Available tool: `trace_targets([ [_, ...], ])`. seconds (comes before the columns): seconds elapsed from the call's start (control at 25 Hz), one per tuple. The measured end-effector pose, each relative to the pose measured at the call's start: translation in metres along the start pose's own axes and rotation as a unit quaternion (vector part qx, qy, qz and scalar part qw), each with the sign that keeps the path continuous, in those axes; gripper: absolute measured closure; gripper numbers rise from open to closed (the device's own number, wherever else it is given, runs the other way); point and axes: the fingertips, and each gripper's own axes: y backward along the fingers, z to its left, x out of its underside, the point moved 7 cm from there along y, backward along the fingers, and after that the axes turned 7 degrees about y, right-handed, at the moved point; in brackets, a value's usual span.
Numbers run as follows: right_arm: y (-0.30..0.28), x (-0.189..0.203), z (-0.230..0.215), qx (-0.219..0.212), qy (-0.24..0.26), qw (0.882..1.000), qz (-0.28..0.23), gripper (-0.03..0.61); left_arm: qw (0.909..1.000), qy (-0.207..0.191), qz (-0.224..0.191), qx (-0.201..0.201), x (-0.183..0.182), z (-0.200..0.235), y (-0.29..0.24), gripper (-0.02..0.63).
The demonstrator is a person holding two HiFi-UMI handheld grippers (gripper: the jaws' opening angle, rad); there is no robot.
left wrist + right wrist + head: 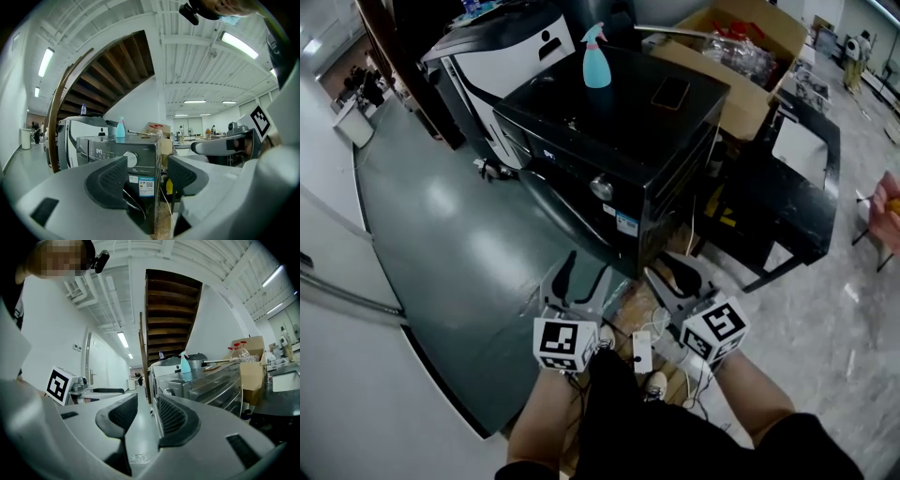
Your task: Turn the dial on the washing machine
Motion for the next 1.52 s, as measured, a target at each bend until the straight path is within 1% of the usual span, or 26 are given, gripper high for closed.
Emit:
trace_targets([
  [0.12,-0.016,0.005,-0.006,0.008,-0.003,1.000,0.005,0.436,0.9999,-0.006,-0.004,0.011,0.000,0.015,-0.020,0.362],
  [0.36,-0.047,0.016,-0.016,0.021,-0.005,1.000,0.016,0.434,0.9993,-0.015,0.005,0.033,0.007,0.043,-0.064,0.360],
  [0.8,-0.087,0.038,-0.043,0.047,-0.009,0.998,0.038,0.434,0.9977,-0.003,0.022,0.064,0.026,0.080,-0.136,0.360],
  [0.88,-0.093,0.041,-0.048,0.052,-0.011,0.998,0.040,0.434,0.9973,0.014,0.023,0.068,0.028,0.087,-0.149,0.359],
  [1.04,-0.104,0.047,-0.056,0.059,-0.018,0.997,0.039,0.434,0.9938,0.076,0.022,0.078,0.032,0.100,-0.170,0.351],
  [1.2,-0.109,0.053,-0.061,0.061,-0.022,0.997,0.041,0.434,0.9893,0.113,0.018,0.091,0.032,0.102,-0.184,0.341],
  [1.32,-0.110,0.057,-0.065,0.063,-0.026,0.997,0.043,0.434,0.9844,0.147,0.018,0.094,0.034,0.103,-0.192,0.334],
  [1.52,-0.110,0.059,-0.070,0.064,-0.027,0.997,0.043,0.437,0.9778,0.185,0.023,0.095,0.039,0.104,-0.199,0.332],
])
